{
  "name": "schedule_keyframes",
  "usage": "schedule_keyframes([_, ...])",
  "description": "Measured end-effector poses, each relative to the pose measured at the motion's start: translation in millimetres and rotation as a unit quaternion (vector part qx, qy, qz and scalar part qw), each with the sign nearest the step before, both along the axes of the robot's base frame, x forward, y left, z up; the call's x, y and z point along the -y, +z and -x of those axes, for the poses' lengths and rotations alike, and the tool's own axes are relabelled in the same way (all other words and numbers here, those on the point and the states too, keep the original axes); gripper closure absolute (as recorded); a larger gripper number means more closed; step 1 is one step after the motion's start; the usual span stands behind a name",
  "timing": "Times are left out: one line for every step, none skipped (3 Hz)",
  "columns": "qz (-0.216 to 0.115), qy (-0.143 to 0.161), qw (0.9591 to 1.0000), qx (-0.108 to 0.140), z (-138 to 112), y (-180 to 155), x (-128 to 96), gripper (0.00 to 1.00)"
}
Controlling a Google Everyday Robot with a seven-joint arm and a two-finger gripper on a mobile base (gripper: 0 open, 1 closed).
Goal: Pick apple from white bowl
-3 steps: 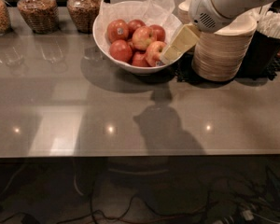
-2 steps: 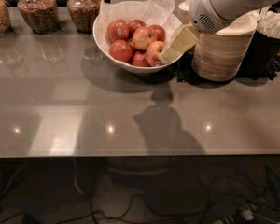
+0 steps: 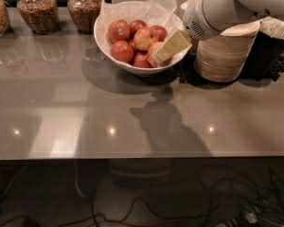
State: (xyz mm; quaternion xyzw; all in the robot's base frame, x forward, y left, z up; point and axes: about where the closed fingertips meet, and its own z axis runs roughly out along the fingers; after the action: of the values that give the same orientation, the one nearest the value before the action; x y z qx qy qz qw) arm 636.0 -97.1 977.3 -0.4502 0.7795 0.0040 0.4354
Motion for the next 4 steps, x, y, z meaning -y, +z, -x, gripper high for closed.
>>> schedule_keyframes([-0.025, -0.010, 0.9996, 0.005, -9.9, -7.2, -10.0, 0.22])
schedule_keyframes([-0.041, -0.018, 0.9990, 0.001, -16.4, -16.8, -17.0, 0.24])
schedule_keyframes([-0.049, -0.028, 0.9983, -0.012, -20.4, -30.7, -19.8, 0.23])
schedule_keyframes([-0.054, -0.040, 0.9974, -0.026, -24.7, -44.9, -19.5, 0.25])
